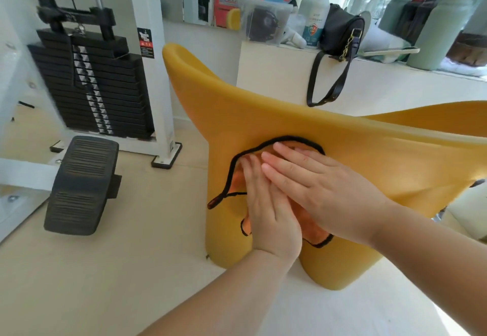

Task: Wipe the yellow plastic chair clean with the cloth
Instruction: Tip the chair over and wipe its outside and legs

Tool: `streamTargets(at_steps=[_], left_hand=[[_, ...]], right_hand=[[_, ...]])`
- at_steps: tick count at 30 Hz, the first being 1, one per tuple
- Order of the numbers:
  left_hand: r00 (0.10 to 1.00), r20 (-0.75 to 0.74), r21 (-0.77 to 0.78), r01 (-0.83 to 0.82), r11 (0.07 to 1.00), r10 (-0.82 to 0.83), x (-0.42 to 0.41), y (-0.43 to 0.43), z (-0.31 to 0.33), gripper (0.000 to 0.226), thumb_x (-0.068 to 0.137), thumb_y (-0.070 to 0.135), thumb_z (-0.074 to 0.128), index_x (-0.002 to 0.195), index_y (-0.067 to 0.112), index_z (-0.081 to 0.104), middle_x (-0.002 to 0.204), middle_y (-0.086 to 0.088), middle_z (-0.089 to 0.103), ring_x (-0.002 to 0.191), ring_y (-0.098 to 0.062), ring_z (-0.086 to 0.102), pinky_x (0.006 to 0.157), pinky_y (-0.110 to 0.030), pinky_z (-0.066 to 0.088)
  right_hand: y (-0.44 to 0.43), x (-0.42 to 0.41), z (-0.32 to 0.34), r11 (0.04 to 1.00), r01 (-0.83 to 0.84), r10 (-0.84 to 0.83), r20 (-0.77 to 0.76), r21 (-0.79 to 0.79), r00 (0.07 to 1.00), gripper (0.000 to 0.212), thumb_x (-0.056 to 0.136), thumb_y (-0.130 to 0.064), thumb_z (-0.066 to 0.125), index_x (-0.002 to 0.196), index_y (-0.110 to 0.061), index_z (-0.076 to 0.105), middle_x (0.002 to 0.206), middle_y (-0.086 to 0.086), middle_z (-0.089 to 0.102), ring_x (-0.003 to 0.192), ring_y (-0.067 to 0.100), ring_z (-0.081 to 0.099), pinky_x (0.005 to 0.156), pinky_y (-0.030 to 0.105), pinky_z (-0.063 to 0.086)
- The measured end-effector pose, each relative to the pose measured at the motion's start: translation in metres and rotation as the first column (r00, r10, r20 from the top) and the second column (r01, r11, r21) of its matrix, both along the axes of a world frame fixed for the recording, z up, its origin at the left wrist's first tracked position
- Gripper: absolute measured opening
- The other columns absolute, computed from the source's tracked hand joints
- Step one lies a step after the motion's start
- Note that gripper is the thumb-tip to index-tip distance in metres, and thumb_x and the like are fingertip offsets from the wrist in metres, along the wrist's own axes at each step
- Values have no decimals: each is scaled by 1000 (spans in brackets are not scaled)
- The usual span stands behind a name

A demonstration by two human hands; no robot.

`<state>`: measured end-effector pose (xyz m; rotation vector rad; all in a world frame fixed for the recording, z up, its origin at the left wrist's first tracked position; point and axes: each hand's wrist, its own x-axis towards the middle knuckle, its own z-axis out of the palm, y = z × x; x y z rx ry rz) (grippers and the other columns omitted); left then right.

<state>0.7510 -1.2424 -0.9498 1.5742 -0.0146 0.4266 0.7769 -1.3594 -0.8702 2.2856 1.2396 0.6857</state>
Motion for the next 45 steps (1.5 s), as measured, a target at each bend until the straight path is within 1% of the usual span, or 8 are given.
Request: streamTargets(at_steps=[2,5,9,15,20,28,36,45], left_hand=[[997,-33,81,-61,995,64,6,-5,1,51,102,61,15,135,70,-23,164,25,-17,150,6,-12,125,-51,-1],[965,-127,249,-195,949,232,31,7,0,68,106,54,29,143,55,-27,164,17,-24,153,-10,-17,121,-62,-3],[957,-70,188,-265,946,282,67,41,3,70,101,61,19,158,35,-10,167,13,-15,154,-12,-12,120,-64,1],[950,-14,144,-307,941,312,94,67,-42,91,89,78,17,161,24,6,170,0,6,155,-16,6,122,-50,12],[945,-54,328,-288,900,322,68,39,-79,98,88,81,18,160,19,-4,169,-13,1,155,-30,5,119,-64,15],[890,268,368,-448,815,368,94,39,-23,73,92,77,15,154,41,1,168,-13,9,154,-34,10,117,-64,7],[941,16,371,-319,872,337,76,47,-108,85,89,83,18,156,34,-3,167,-17,7,153,-36,14,113,-67,25],[851,367,324,-495,806,375,99,48,-3,72,94,73,14,153,36,-4,165,-23,10,152,-39,15,116,-68,19]], right_hand=[[0,-2,-2,999,5,-5,-7,-35,1000,58,101,-22,34,158,-10,31,166,9,26,156,29,18,124,43,15],[4,-7,-4,1000,-14,15,59,-10,998,57,100,-18,40,156,-12,37,163,7,34,154,30,24,124,46,19],[12,-3,17,958,36,-136,338,285,931,59,98,-15,52,155,-25,42,162,9,35,151,39,28,120,57,24],[19,9,22,878,119,-304,345,464,888,58,98,-17,57,152,-35,45,142,17,55,112,41,55,96,51,36],[24,14,17,829,68,-313,360,554,879,60,93,-9,61,145,-38,54,131,13,62,106,38,56,94,48,36],[26,9,19,810,96,-307,279,578,910,58,96,-9,61,145,-37,54,130,15,61,108,41,56,95,50,37],[24,9,19,818,100,-310,288,566,906,70,89,0,60,147,-37,52,130,14,61,108,38,55,95,48,35],[23,11,19,806,83,-310,298,586,903,63,94,-4,59,146,-39,53,129,14,62,106,38,56,94,47,34]])
